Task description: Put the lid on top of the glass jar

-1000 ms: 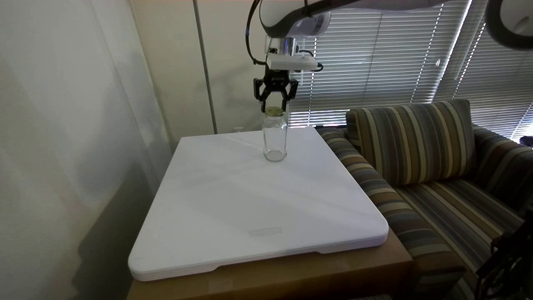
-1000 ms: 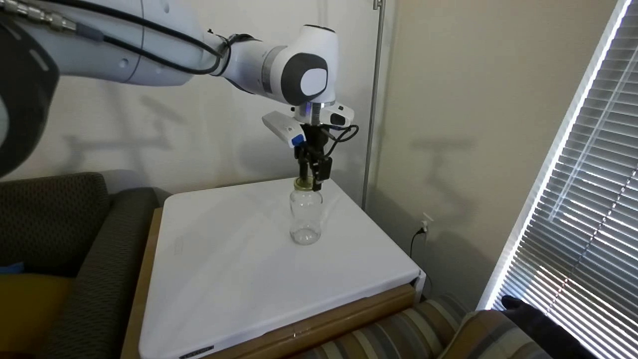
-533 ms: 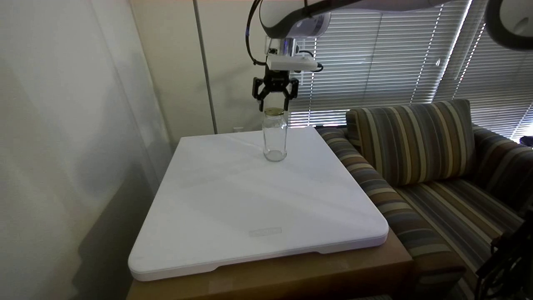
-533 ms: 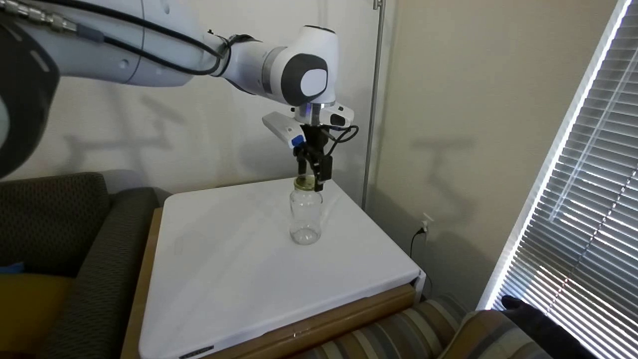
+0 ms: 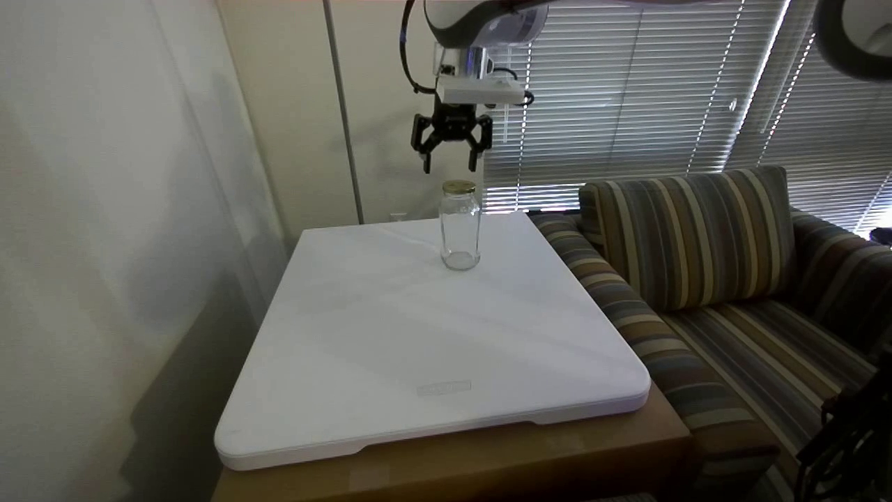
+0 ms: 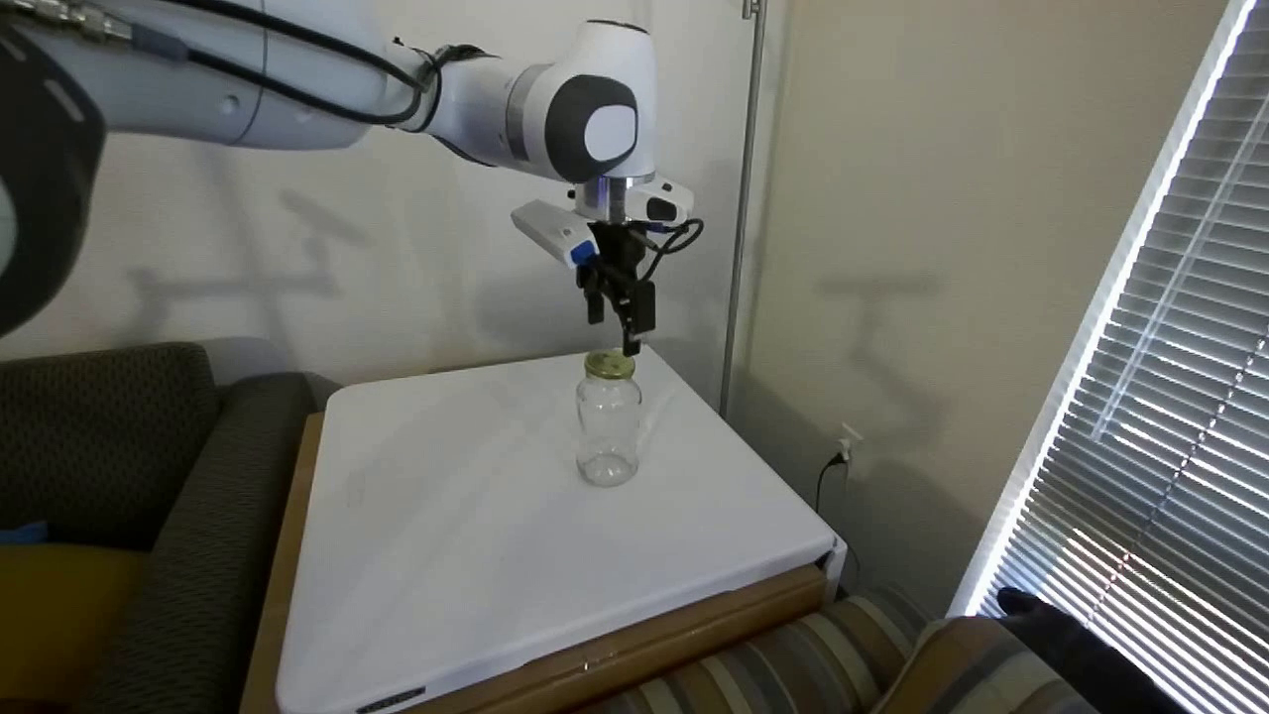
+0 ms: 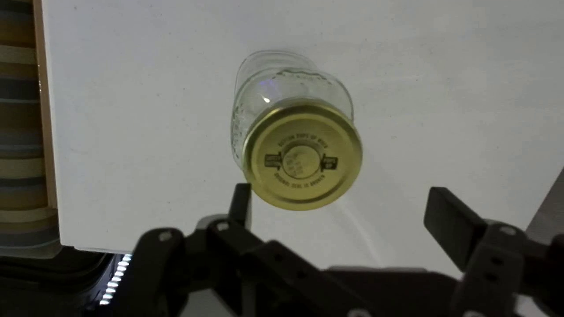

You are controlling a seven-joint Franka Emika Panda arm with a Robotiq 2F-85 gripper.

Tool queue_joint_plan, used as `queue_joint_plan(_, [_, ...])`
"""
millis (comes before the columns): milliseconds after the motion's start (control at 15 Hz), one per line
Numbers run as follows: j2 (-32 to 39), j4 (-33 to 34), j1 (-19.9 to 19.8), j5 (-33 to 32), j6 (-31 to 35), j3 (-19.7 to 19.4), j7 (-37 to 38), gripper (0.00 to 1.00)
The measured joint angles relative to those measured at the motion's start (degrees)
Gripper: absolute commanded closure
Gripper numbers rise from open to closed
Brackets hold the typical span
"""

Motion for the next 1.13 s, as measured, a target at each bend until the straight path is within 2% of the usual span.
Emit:
queue_joint_plan(267, [-1.06,3.64,2.07,-2.01,-6.07,-0.12,1.81,0.0])
queue_joint_plan(667, [-5.57,3.9,3.16,-4.3,-14.25,-0.37,5.97,0.0])
queue_joint_plan(867, [-7.43,3.9,3.17,-4.3,-18.95,-0.32,5.8,0.0])
queue_joint_plan(1133, [-8.1,3.87,3.18,-4.3,-20.33,-0.21,5.52,0.0])
